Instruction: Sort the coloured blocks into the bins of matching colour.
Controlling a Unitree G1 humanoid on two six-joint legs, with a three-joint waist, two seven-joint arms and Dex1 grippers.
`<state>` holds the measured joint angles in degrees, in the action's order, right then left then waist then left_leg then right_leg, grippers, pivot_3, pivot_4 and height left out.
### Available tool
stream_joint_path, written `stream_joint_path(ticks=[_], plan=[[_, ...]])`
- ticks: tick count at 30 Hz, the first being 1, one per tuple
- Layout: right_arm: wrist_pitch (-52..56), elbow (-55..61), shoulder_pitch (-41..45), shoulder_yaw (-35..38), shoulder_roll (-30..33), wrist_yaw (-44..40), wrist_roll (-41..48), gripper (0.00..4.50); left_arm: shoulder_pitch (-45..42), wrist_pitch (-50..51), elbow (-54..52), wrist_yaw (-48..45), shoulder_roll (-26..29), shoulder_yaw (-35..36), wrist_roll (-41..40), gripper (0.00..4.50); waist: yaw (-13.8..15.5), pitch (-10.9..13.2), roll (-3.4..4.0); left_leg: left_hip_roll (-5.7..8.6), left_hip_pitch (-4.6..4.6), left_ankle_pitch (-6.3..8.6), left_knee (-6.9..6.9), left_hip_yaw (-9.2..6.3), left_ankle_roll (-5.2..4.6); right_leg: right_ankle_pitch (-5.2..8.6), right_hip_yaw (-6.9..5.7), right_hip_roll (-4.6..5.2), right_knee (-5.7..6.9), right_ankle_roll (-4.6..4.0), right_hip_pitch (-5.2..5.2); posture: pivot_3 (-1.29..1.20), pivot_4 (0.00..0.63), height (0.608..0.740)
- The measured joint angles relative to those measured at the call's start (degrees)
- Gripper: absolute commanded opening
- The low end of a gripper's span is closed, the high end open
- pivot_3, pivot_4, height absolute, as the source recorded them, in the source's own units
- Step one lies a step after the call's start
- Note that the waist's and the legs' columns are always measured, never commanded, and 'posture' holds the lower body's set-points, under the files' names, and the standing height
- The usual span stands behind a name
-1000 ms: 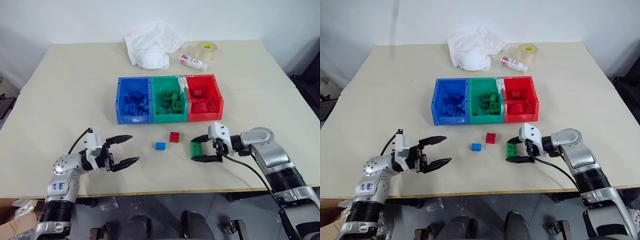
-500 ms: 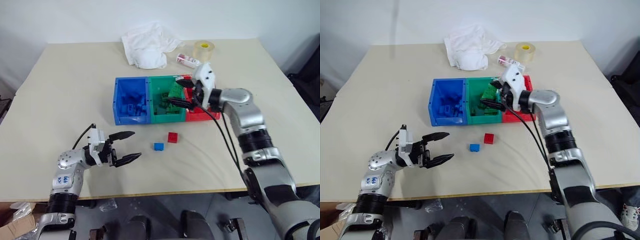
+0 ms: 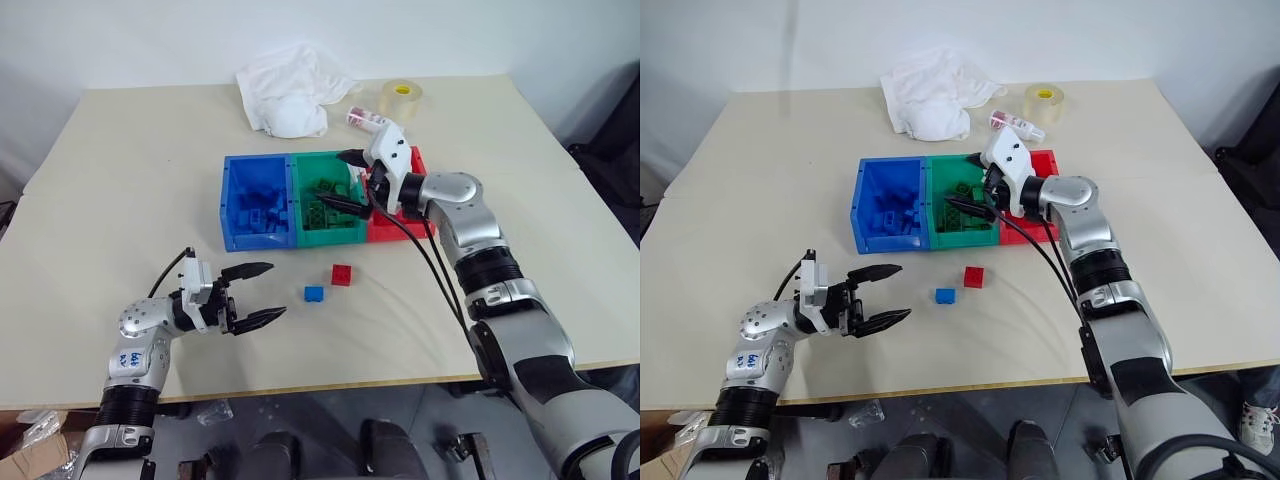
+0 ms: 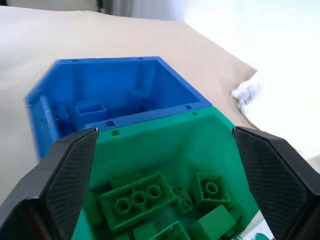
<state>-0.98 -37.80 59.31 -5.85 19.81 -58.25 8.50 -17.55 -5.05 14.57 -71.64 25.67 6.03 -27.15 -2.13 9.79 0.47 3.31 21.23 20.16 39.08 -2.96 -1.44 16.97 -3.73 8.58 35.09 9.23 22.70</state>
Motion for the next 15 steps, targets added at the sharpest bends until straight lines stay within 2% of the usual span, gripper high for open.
stream_joint_path(ticks=[3,7,11,15], plan=[[3.69,9.30,-6.63,0.03,3.49,-4.81,2.93,4.47,-0.42,-0.03,0.43,-0.38,-0.11,-0.36,0.05,4.50,0.49,0.00,0.00,0.00,0.03,0.00,0.02,0.00,0.00,0.00,-0.01,0.00,-0.04,0.00,-0.02,0.00,0.150,0.740],[9.27,23.33,-18.56,1.06,11.31,-11.80,8.38,4.47,-1.47,-0.11,2.45,-1.02,0.15,-0.29,0.22,4.50,0.80,0.00,0.00,0.03,0.06,0.00,0.07,0.03,-0.01,0.00,-0.02,0.01,-0.10,0.00,-0.07,0.00,0.150,0.740],[13.94,33.68,-30.22,5.24,20.18,-14.75,12.38,4.47,-3.07,-0.38,4.42,-1.93,0.29,-0.44,0.45,4.50,1.03,0.00,-0.01,-0.01,0.04,0.01,0.07,0.08,-0.01,0.00,-0.02,0.00,-0.13,0.00,-0.08,0.00,0.150,0.740],[17.44,38.77,-42.28,11.71,27.23,-15.43,14.81,4.47,-3.67,-0.50,5.57,-2.98,1.39,-0.26,0.47,4.50,1.98,0.01,-0.01,-0.03,0.03,0.01,0.07,0.28,-0.02,0.00,0.04,0.01,-0.28,0.01,-0.11,0.00,0.150,0.740]])
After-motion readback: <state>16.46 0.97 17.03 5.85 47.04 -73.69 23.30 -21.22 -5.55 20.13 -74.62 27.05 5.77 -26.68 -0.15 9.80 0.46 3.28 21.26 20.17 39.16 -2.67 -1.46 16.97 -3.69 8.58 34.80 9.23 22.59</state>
